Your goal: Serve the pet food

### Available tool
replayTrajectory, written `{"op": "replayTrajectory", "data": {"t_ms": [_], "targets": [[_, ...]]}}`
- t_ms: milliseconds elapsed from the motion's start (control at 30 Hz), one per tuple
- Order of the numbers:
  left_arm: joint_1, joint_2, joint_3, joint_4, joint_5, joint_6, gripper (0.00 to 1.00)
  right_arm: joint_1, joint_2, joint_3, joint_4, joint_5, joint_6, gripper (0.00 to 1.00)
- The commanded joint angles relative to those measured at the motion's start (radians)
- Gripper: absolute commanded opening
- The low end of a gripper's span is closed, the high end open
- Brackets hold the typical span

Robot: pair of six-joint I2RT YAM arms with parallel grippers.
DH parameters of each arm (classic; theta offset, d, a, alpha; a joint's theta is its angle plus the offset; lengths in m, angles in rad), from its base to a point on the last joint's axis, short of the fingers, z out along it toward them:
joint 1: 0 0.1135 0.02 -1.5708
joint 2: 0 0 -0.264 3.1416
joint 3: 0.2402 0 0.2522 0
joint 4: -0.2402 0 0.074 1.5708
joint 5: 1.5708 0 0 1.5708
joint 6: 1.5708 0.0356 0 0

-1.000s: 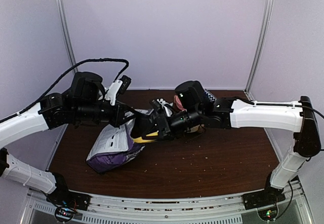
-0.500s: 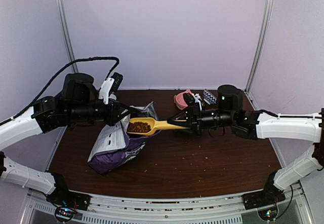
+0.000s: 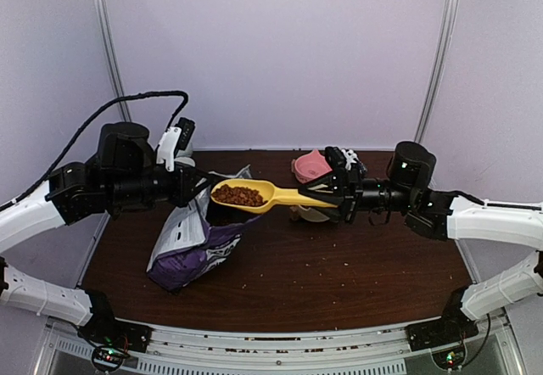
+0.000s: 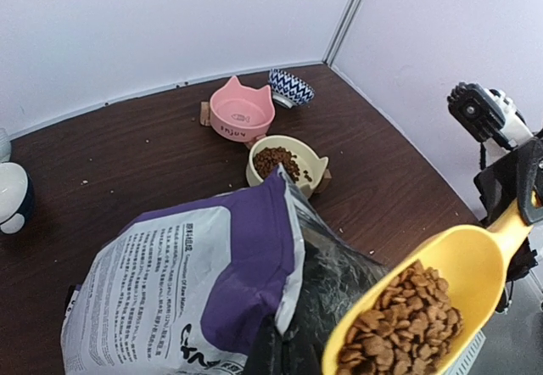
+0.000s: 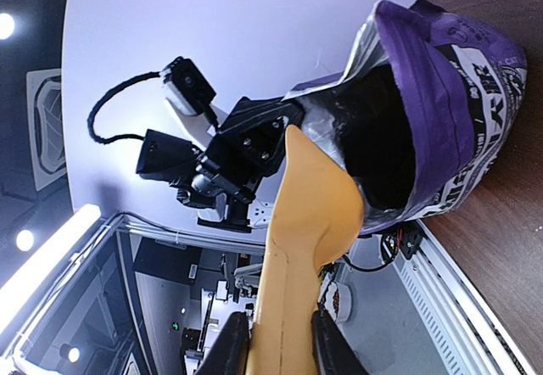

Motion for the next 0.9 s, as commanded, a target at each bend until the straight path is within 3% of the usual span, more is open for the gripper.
{"op": "replayTrajectory", "data": {"t_ms": [0, 367, 567, 867], "targets": [[0.008, -0.039, 0.006, 0.091, -0.065, -0.034, 0.00, -0.004, -0.039, -0.011, 0.147, -0.032, 0.049, 0.00], [0.015, -0.040, 0.005, 0.086, -0.043, -0.048, 0.00, -0.004, -0.056, -0.051, 0.352, 0.014, 0.180, 0.00], [0.015, -0.049, -0.002, 0.084, -0.045, -0.053, 0.00, -0.022, -0.074, -0.047, 0.307, 0.059, 0.160, 0.00], [0.015, -0.063, -0.007, 0.082, -0.045, -0.050, 0.00, -0.177, -0.157, -0.090, 0.101, 0.185, 0.047, 0.00]]}}
